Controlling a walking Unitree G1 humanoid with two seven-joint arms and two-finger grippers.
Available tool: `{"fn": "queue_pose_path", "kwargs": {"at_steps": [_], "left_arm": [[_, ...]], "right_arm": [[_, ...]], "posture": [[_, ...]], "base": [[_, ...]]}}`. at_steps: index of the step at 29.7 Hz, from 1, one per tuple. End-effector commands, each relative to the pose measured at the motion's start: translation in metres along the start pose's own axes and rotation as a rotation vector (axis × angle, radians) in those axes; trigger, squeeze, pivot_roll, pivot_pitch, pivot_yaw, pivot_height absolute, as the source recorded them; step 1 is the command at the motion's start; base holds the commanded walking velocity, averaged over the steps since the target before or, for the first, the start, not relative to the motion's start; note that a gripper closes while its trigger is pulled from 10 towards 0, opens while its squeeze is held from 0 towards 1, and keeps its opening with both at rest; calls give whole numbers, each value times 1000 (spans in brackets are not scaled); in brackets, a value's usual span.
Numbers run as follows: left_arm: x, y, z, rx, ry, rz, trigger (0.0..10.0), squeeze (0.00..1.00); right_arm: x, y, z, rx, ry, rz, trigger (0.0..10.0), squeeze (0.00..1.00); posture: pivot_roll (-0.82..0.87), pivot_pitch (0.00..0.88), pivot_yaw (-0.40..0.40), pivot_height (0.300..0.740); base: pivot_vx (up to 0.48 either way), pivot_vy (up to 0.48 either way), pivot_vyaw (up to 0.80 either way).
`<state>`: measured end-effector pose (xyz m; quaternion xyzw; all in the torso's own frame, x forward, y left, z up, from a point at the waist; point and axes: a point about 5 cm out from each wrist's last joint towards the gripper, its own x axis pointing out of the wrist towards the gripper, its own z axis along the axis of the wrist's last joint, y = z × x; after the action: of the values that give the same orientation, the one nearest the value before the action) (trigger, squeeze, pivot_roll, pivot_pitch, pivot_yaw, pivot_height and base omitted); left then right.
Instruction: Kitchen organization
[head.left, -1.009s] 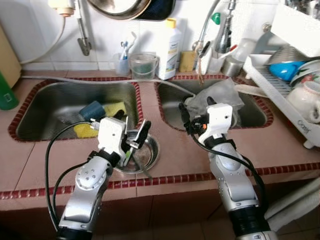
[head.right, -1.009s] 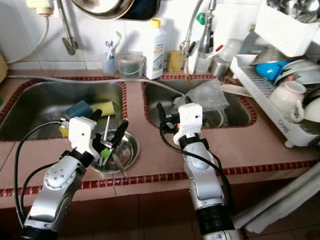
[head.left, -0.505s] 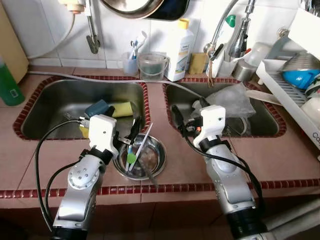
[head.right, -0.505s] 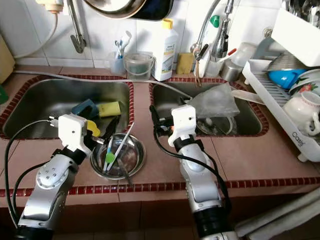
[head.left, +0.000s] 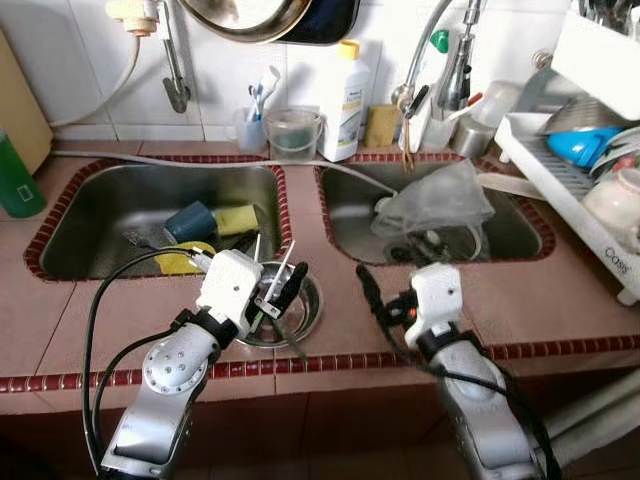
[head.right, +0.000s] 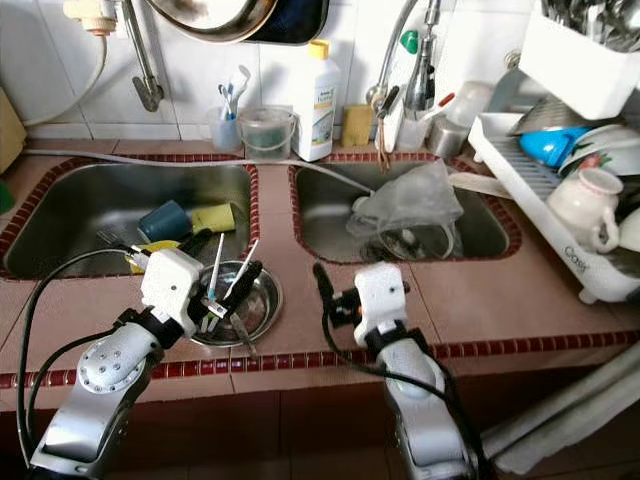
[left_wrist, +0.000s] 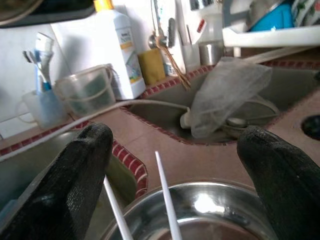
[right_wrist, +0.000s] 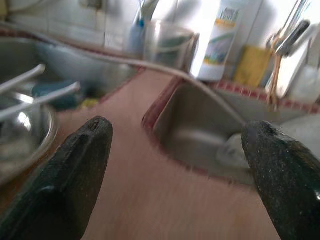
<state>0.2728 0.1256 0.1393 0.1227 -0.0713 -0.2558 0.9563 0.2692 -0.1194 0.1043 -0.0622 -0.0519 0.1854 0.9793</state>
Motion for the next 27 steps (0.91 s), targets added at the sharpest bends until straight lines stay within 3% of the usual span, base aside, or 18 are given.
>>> {"fn": "queue_pose_path", "kwargs": {"at_steps": [1, 5, 8, 14, 18, 20, 27], "left_arm": [[2, -2, 4, 12, 17, -20, 10000, 0], [3, -1, 7, -23, 38, -23, 10000, 0], [4, 1, 11, 8, 12, -21, 10000, 0], [5, 7, 10, 1, 56, -21, 10000, 0], [8, 11, 10, -47, 116, -10, 10000, 0], [8, 9, 11, -90, 140, -19, 10000, 0], [2, -4, 16, -98, 164, -99, 10000, 0]], "right_arm": [[-3, 5, 7, -10, -27, 40, 10000, 0], [-13, 11, 10, 22, -31, 99, 10000, 0], [-20, 14, 12, 45, -38, 159, 10000, 0], [-40, 18, 17, 74, -34, 263, 10000, 0], [-55, 16, 22, 76, -20, 311, 10000, 0], [-58, 14, 23, 77, -18, 316, 10000, 0], [-62, 14, 30, 87, -24, 329, 10000, 0]], "posture": [[-8, 63, -13, 740], [-12, 68, -5, 740], [-17, 71, -2, 740], [-29, 76, 4, 740], [-46, 87, 9, 740], [-49, 90, 11, 740], [-53, 101, 20, 740]], "base": [[0, 0, 0], [0, 0, 0], [0, 0, 0], [0, 0, 0], [0, 0, 0], [0, 0, 0], [0, 0, 0]]}}
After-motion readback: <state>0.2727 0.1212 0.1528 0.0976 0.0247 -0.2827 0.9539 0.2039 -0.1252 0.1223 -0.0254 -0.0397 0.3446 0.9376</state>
